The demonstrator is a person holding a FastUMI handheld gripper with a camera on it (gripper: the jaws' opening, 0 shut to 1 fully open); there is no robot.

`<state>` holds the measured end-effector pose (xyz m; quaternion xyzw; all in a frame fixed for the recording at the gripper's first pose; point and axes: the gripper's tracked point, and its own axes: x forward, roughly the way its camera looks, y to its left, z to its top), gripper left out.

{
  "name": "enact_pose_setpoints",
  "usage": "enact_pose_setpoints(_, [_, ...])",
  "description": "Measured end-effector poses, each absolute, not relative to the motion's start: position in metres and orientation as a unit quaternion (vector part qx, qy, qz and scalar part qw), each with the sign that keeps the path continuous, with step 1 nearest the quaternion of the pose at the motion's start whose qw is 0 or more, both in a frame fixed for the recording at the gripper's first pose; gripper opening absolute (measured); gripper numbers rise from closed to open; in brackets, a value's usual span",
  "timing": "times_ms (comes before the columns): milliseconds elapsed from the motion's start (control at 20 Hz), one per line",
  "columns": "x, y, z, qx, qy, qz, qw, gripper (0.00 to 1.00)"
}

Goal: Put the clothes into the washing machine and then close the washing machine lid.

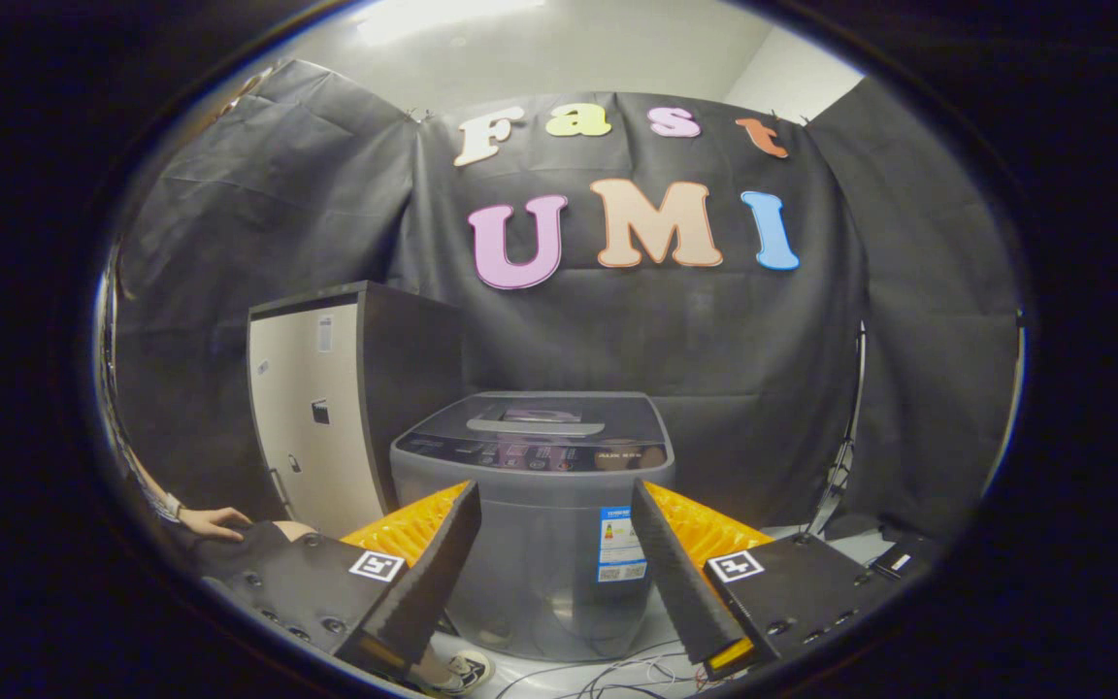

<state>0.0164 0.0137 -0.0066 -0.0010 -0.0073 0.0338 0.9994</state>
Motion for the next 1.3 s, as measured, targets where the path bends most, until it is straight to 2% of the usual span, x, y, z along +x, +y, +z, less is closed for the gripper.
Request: enact_pose_setpoints(1300, [0.0161, 0.0154, -0.0065, -0.001, -0.006, 0.037, 0.999, 0.97])
